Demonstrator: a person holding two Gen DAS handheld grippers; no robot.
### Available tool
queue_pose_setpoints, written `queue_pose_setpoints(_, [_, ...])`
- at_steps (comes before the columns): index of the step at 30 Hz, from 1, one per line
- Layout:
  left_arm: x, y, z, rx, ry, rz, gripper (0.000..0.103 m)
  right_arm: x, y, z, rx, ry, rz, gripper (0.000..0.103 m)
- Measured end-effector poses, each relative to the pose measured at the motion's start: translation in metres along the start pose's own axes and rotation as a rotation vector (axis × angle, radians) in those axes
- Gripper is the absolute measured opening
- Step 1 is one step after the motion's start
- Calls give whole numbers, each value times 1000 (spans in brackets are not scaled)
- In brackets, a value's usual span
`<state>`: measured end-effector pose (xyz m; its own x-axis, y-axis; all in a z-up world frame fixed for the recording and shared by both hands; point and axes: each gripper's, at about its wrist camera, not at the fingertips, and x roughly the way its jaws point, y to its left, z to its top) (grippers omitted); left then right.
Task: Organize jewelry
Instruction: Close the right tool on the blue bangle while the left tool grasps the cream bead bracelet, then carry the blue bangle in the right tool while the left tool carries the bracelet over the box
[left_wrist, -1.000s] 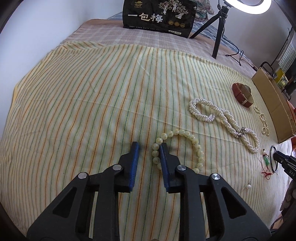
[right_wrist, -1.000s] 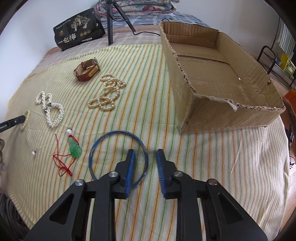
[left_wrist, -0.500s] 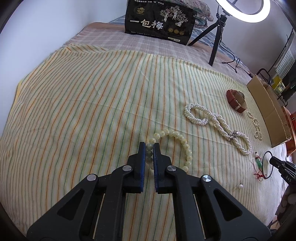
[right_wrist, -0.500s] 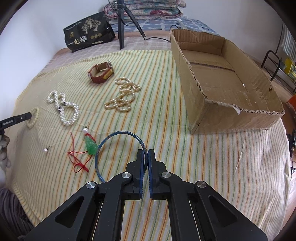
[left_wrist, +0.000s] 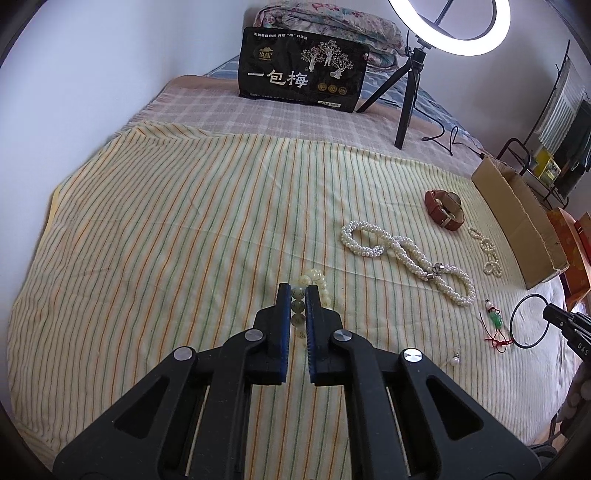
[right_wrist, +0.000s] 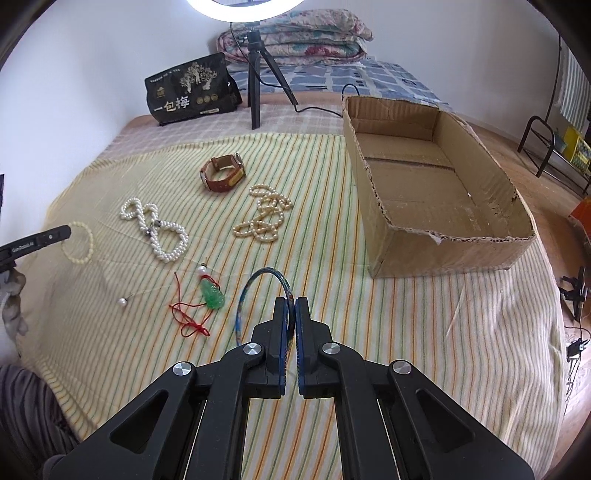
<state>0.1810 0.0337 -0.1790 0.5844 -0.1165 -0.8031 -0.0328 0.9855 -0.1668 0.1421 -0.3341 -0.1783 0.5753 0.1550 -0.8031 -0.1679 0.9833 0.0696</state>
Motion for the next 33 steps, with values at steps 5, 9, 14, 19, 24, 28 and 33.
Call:
queue_pose_setpoints(5, [-9,-2,2,4,-14,-10,5,-11,1,-1,-6,-21,-4,3])
queue_pose_setpoints(9, [-18,-6,4,13,-30,-22,5,-19,1,0,-16,-39,-7,2])
queue_pose_setpoints(14, [-28,-17,9,35,-49,-45,5,-30,1,3,-22,-64,-7,2])
queue_pose_setpoints(19, [-36,-36,17,72,-68,-74,5,-41,0,5,-33,-90,-9,2])
queue_pose_setpoints(24, [-44,-62,27,109,-90,-115,5,-52,-4,9,-36,-118,-7,2])
queue_pose_setpoints(28, [-48,-84,36,138,-102,-153,5,-60,-12,12,-30,-142,-8,2])
queue_pose_setpoints(33, [-50,-118,48,173,-115,-200,5,-67,-26,17,-20,-166,-16,2])
